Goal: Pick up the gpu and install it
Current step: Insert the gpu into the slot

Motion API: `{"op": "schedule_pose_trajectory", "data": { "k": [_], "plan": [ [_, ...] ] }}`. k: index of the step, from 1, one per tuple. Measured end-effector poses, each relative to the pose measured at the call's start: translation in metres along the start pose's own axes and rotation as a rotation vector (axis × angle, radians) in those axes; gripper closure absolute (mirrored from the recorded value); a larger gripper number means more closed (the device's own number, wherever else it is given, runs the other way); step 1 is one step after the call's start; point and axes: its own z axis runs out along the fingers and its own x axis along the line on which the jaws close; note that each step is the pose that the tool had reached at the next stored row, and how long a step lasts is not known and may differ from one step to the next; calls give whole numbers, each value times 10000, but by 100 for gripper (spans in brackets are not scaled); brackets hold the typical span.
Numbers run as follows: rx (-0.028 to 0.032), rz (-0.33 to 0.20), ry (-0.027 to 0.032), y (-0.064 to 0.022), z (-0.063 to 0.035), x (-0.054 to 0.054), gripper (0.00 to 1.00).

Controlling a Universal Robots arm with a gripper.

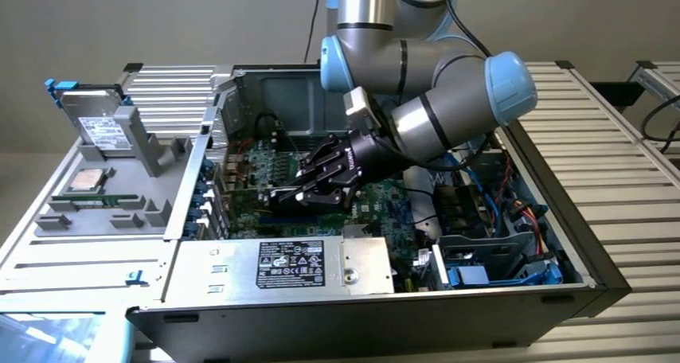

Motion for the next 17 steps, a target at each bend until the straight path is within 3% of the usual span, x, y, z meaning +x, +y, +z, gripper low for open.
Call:
{"op": "schedule_pose_trajectory", "data": {
  "k": [17],
  "plan": [
    [-1,30,0,-7,6,0,72]
  ]
}}
